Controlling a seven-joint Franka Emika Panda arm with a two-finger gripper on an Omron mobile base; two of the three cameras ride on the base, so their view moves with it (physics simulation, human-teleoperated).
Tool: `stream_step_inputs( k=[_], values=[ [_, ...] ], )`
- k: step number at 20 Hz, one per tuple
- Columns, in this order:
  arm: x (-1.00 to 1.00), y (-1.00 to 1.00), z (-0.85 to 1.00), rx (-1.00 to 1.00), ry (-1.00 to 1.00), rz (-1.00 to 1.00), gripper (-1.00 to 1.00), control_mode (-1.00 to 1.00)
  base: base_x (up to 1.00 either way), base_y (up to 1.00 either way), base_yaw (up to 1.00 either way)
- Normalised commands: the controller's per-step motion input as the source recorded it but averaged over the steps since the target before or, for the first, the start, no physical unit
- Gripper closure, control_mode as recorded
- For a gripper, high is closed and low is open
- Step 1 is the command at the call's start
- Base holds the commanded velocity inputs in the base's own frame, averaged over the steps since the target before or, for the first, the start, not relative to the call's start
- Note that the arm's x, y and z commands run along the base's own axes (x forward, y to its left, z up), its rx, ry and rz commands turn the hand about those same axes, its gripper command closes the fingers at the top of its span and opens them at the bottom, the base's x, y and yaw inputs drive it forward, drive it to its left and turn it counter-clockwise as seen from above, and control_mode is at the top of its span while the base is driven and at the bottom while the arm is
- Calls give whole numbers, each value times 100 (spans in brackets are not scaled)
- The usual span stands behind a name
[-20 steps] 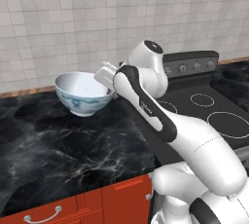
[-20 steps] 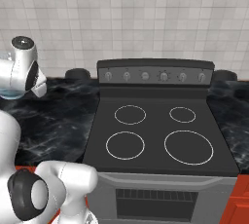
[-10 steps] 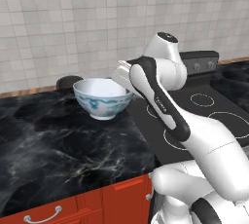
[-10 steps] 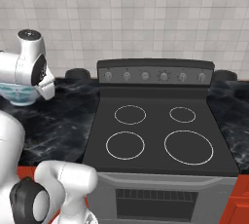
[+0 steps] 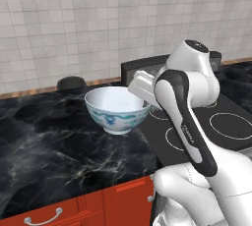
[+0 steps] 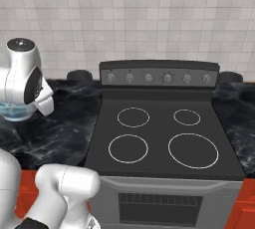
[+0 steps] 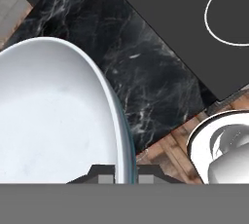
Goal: Pick the cup and bowl from the counter and place them on the counter next to the sink.
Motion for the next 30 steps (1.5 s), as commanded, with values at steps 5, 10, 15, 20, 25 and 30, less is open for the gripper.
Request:
stream_step_inputs(
  k=[5,10,15,20,25,30],
  values=[
    [-26,-2,0,0,-5,2,100,-100,0,0,0],
    [0,0,0,0,0,0,100,-100,0,0,0],
    [0,0,0,0,0,0,100,-100,0,0,0],
    [0,0,0,0,0,0,100,100,0,0,0],
    [0,0,0,0,0,0,100,100,-19,0,0],
    [0,0,0,0,0,0,100,100,-100,0,-19]
  ],
)
